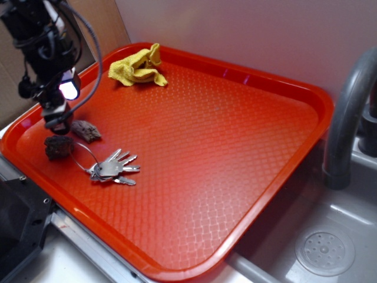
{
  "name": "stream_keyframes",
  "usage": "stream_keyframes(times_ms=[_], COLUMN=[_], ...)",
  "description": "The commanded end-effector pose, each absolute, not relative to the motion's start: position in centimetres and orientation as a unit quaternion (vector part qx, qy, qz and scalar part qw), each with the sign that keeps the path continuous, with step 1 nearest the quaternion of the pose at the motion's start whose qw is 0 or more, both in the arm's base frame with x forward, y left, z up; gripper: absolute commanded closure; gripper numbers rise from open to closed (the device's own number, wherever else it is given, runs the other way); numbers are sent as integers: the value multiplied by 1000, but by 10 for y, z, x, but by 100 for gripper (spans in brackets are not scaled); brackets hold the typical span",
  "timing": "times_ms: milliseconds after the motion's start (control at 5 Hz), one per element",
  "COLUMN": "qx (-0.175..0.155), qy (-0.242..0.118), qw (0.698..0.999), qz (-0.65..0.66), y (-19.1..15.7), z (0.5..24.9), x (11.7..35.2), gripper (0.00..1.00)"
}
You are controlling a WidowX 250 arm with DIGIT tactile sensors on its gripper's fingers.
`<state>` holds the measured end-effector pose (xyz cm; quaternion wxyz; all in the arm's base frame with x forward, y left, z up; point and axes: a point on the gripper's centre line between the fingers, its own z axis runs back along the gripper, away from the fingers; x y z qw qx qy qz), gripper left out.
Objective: Grab the wood chip.
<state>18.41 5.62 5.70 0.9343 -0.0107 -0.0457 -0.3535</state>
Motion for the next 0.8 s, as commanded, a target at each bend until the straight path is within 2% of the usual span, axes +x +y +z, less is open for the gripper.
stream_keyframes(times_ms=[0, 200, 600], qx=[2, 12, 34], qy=[-52, -37, -35], qw=[937, 934, 933], qz=[-346, -356, -357], y=[36, 32, 34], z=[36, 23, 16], x=[197, 195, 191], gripper=[0, 0, 0])
